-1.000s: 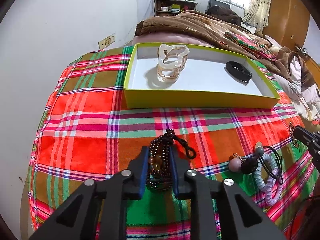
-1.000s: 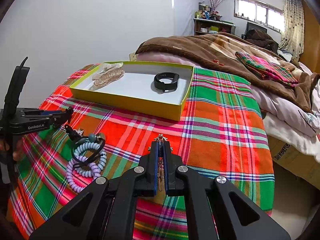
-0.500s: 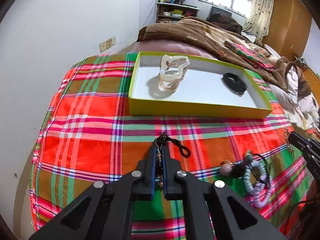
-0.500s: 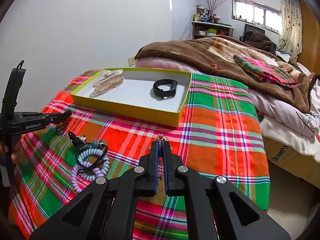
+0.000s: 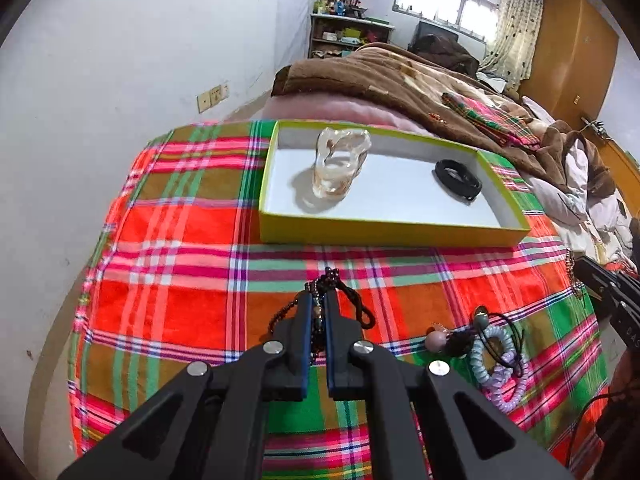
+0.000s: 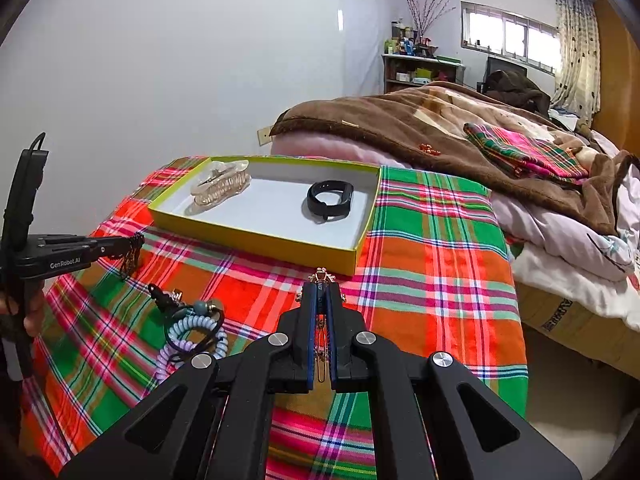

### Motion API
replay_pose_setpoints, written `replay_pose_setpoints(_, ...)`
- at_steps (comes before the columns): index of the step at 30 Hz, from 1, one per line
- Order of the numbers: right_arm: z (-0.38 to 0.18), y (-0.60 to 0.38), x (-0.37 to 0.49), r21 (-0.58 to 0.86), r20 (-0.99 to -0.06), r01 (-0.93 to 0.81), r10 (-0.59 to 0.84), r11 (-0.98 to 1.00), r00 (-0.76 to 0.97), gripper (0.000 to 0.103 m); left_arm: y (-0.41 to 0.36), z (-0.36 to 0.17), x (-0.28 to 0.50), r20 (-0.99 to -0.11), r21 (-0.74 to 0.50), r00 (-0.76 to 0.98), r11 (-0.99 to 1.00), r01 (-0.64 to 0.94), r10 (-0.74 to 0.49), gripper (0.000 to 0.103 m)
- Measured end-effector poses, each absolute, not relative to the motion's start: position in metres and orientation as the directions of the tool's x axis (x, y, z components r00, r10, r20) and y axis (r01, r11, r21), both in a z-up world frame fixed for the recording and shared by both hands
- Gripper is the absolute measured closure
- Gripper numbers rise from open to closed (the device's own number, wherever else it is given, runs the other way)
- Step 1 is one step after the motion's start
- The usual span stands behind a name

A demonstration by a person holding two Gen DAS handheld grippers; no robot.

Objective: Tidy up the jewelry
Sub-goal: 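Carry the gold brooch with the right tool while the left tool carries the beaded bracelet into the box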

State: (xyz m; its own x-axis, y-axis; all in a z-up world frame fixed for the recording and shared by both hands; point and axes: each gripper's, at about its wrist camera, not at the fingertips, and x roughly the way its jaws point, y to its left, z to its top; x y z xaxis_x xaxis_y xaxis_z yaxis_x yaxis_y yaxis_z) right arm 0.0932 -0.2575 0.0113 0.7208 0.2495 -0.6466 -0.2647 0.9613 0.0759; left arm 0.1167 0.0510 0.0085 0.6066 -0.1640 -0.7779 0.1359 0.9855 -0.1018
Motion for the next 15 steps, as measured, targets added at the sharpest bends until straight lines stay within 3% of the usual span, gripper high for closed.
replay_pose_setpoints(15, 0.044, -0.236, 0.156, 0.081, -0.638, -0.315, 0.292, 0.946, 0.713, 0.099, 0.029, 0.041, 0.142, -0.733, -0.135, 0.640, 0.971, 0.195, -0.230, 0.097)
